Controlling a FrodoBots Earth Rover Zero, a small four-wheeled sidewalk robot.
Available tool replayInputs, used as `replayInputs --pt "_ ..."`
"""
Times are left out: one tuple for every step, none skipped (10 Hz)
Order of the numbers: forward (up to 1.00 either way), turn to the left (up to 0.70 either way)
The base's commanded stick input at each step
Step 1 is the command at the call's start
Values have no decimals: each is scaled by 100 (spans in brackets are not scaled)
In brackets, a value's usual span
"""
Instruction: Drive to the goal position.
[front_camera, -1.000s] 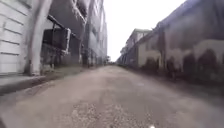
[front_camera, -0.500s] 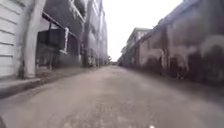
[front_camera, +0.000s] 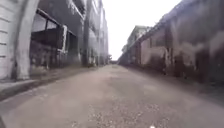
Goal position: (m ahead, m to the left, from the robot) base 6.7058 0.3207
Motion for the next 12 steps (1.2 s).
replayInputs --pt "50 0" --pt "50 0" --pt "50 0" --pt "50 0" --pt "50 0" --pt "50 0" --pt "50 0" --pt "50 0" --pt "50 0" --pt "50 0" --pt "50 0" --pt "50 0"
